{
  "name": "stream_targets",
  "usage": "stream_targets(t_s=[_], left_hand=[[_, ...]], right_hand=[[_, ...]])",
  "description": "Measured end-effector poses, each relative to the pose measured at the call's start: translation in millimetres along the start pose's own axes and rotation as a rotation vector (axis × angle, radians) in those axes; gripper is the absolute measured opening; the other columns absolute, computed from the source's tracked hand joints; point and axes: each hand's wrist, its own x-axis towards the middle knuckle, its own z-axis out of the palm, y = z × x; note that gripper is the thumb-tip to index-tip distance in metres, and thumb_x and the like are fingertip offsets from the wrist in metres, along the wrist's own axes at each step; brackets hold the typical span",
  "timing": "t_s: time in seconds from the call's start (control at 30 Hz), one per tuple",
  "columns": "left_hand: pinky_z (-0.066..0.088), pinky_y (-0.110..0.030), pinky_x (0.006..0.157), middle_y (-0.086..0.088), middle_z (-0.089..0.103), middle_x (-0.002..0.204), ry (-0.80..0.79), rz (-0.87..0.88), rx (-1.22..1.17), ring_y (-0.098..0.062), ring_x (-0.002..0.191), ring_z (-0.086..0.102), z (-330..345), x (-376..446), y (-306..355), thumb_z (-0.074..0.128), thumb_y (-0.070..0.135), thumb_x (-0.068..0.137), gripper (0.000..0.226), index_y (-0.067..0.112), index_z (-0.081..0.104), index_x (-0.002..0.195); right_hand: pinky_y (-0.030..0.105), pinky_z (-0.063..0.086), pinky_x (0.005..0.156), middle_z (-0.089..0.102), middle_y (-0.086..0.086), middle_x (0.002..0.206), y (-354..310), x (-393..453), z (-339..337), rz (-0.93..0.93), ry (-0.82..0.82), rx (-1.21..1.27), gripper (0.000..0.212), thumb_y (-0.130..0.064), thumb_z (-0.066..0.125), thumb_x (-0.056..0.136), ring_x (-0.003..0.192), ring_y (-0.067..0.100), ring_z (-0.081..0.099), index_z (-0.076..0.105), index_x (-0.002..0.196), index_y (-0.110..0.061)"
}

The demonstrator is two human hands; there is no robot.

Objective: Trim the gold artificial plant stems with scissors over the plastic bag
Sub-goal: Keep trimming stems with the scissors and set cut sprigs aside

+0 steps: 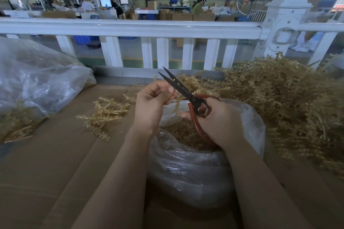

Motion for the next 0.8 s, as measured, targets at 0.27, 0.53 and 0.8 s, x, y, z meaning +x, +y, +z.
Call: stream_targets(t_s=[0.27,0.53,0.8], left_hand=[[0.048,-0.017,0.070,0.010,0.069,0.071,-0.038,0.071,0.070,-0.004,0.067,0.060,-0.8,-0.4,-1.4,0.059,-0.004,0.093,0.021,0.012,0.066,0.082],[0.048,-0.024,0.074,0.007,0.066,0.070,-0.062,0.067,0.058,-0.008,0.069,0.059,-0.9,0.6,-3.6,0.058,-0.004,0.094,0.021,0.012,0.064,0.081],[0.048,-0.018,0.069,0.009,0.066,0.068,-0.102,0.076,0.050,-0.003,0.066,0.059,0.7,1.3,-3.4,0.056,-0.006,0.094,0.022,0.011,0.064,0.082]], right_hand=[[0.021,0.051,0.063,0.064,-0.017,0.072,-0.2,-1.1,-0.5,-0.017,0.034,0.008,0.070,-0.093,0.048,0.066,0.070,-0.001,0.060,0.065,0.085,-0.028],[0.012,0.046,0.064,0.064,-0.019,0.073,0.9,-2.6,1.4,-0.017,0.031,0.039,0.054,-0.086,0.059,0.070,0.073,-0.003,0.060,0.064,0.086,-0.035],[0.010,0.036,0.055,0.058,-0.022,0.064,-2.0,-2.9,0.5,-0.002,0.040,0.108,0.042,-0.087,0.060,0.067,0.073,-0.008,0.058,0.049,0.068,-0.046]])
